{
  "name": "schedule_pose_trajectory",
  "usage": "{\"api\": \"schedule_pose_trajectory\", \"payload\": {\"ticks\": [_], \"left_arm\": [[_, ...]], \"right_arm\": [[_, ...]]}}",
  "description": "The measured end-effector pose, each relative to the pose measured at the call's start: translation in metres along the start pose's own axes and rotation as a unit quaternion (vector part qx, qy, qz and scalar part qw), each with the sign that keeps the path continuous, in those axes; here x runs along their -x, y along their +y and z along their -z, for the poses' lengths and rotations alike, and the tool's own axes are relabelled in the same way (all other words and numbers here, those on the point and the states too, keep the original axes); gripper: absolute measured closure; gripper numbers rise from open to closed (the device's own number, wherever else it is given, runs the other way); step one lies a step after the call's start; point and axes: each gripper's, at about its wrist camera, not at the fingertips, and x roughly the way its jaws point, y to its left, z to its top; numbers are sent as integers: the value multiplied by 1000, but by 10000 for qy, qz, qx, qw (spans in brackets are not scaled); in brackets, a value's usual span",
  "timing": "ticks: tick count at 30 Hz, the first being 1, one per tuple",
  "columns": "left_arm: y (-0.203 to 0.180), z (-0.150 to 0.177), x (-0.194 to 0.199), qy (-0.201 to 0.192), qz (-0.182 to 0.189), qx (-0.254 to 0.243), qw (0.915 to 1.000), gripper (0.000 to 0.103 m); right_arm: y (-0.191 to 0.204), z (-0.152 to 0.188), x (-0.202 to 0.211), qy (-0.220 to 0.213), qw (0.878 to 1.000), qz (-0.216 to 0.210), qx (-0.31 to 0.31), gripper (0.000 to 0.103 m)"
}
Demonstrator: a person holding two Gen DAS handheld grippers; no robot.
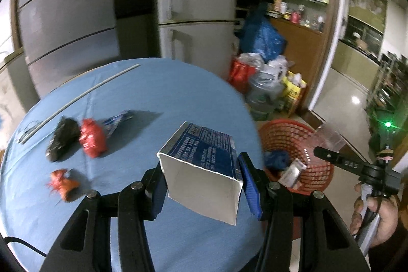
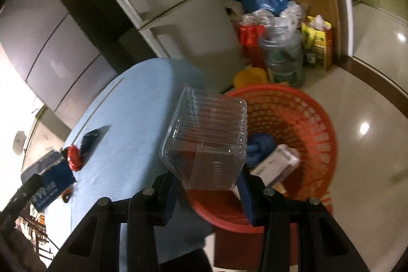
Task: Collect trash
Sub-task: 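Carry both items over the red basket and open the right tool to drop the container, then open the left tool to drop the white carton into the red basket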
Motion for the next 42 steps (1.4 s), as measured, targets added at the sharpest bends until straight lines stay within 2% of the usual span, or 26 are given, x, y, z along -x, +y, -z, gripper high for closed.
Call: {"api": "schedule_pose_trajectory", "payload": {"ticks": [12,16,18,20,31,42], "left_arm": [[-66,-24,-37,199,427,-534,9975,49],[-83,-34,-51,267,562,-610,9962,49],[-91,-37,-58,311,618,-636,9956,49],[-99,-40,-65,363,671,-679,9948,49],[-131,-43,-100,718,837,-876,9900,49],[-165,-40,-135,1073,988,-1132,9828,46]], "right_arm": [[-46,-12,-21,211,9988,301,-323,57],[-58,-16,-34,461,9972,423,-400,54],[-63,-17,-38,553,9964,486,-419,51],[-70,-18,-39,594,9955,532,-515,35],[-85,-18,-3,53,9942,583,-898,32],[-84,-23,22,-286,9928,702,-931,32]]}}
